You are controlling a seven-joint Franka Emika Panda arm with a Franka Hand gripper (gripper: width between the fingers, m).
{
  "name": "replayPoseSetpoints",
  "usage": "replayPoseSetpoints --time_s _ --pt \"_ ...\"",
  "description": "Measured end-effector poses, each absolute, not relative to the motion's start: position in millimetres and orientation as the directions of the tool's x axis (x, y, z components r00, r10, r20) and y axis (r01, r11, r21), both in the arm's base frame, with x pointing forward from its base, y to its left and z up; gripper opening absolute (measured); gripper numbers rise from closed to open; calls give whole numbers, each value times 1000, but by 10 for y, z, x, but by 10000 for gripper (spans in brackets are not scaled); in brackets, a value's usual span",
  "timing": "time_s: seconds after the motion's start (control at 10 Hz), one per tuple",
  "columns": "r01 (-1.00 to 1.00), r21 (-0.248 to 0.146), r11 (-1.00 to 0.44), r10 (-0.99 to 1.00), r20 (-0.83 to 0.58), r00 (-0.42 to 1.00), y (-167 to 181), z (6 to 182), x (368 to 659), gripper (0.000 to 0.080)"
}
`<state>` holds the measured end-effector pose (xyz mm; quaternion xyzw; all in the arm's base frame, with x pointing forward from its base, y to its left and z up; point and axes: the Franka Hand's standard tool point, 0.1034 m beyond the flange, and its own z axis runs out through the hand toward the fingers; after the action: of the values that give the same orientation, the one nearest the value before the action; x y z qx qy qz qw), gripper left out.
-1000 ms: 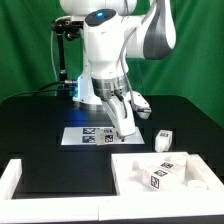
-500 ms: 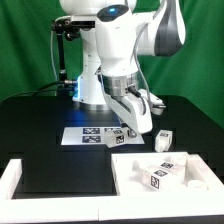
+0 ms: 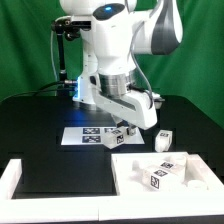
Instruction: Assemble one leg
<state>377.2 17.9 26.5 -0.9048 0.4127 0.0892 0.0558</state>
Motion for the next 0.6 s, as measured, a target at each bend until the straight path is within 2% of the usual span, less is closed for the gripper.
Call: replayPoseSetpoints --time_s 0.3,0.4,0.5,0.6 --pt "-769 -26 -638 -750 -205 629 163 262 3766 291" --pt "-742 -20 -670 -724 -206 659 184 259 3756 291" --pt "-644 -3 -765 -630 -204 749 244 259 3738 291" --pt "-549 -3 -836 -538 -198 819 265 267 3740 291"
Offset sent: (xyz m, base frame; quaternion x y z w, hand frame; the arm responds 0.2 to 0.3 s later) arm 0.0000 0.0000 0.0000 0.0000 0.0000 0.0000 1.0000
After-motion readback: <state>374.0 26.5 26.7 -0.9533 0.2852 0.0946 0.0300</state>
